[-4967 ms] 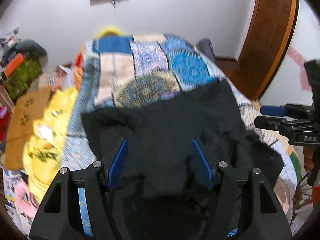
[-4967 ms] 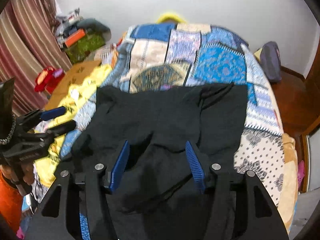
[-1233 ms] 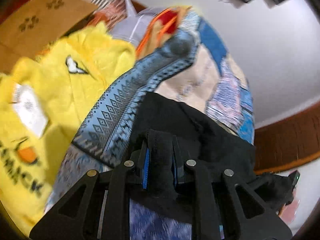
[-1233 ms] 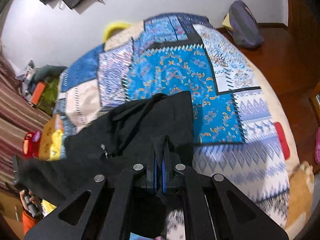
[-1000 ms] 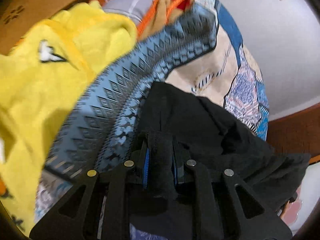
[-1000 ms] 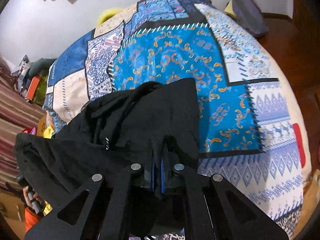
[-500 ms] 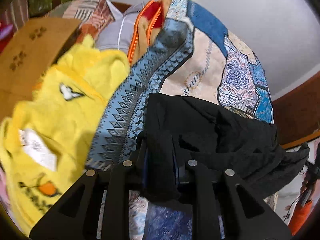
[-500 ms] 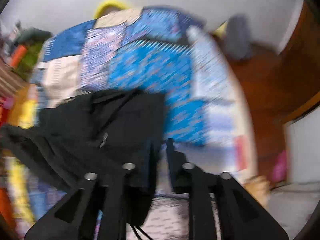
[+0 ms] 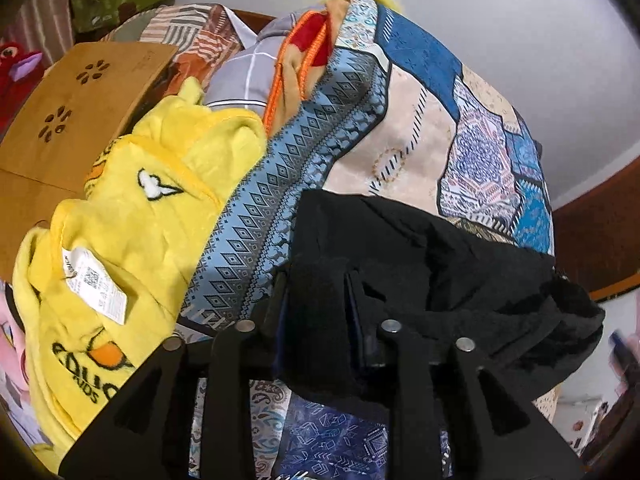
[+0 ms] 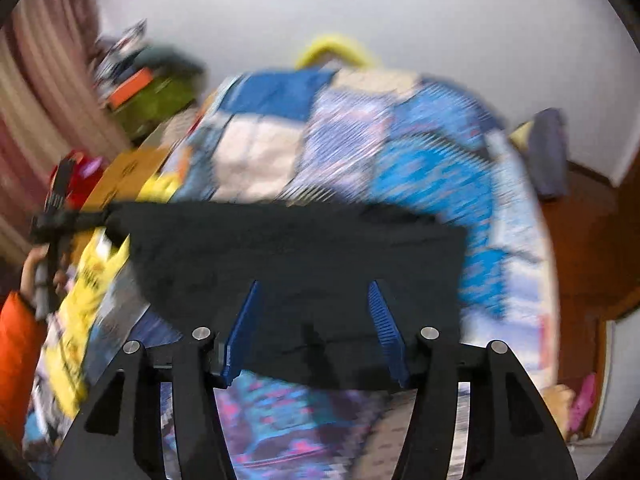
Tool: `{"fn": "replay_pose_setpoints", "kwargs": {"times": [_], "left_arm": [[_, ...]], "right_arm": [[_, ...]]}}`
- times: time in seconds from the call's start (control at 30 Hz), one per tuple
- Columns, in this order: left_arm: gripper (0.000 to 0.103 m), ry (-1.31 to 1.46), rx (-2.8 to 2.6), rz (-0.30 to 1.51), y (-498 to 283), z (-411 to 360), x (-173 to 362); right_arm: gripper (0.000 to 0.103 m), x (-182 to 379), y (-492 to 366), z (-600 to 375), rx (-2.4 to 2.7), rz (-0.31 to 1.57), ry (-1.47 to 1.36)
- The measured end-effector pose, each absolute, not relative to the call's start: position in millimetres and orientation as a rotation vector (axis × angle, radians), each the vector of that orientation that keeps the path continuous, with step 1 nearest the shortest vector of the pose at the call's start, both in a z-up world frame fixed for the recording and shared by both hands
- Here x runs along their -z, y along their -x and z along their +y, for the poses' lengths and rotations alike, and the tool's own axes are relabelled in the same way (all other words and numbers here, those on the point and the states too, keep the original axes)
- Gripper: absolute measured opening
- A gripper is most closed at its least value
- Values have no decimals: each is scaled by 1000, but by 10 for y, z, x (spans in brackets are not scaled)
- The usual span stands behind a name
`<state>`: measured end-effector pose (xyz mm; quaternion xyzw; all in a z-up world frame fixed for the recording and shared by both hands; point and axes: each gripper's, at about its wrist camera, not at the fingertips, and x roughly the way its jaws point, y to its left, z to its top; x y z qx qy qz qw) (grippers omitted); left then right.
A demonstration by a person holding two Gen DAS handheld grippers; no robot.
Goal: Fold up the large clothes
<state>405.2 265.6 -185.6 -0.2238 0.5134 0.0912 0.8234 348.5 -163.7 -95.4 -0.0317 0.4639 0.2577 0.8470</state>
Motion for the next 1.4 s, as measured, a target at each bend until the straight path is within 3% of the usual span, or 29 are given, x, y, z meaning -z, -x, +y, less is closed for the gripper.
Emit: {"fn": "replay_pose_setpoints", "kwargs": {"times": [0.07,0.2,0.33,0.43,0.63,0.7,0.77,1.4], "left_arm": [[43,429,-215,1061,-4041,2640,1761],[44,322,-203,986,-3967,2533,1442],[63,189,-155,884,-3780,2261,1145],[67,93,-82,842,-3673,1918,1098],[67,36,54,913,-3830,1234,1567],[60,37,80,955,-3960,1050,1823],[44,47,73,967,-4067,968,1965],[45,167,21,989,-4687,914,2422]], "right_arm": [[52,1233,-3507,-1358,-572,1035,92],[55,1603,-3621,-1012,-487,1046,162],[55,1637,-3788,-926,-401,974,172],[55,1652,-3926,-970,-371,976,137],[55,1556,-3942,-1035,-381,1001,89],[55,1471,-3894,-1165,-395,993,60],[55,1450,-3852,-1232,-416,984,38],[61,1879,-4047,-1150,-407,926,128]]}}
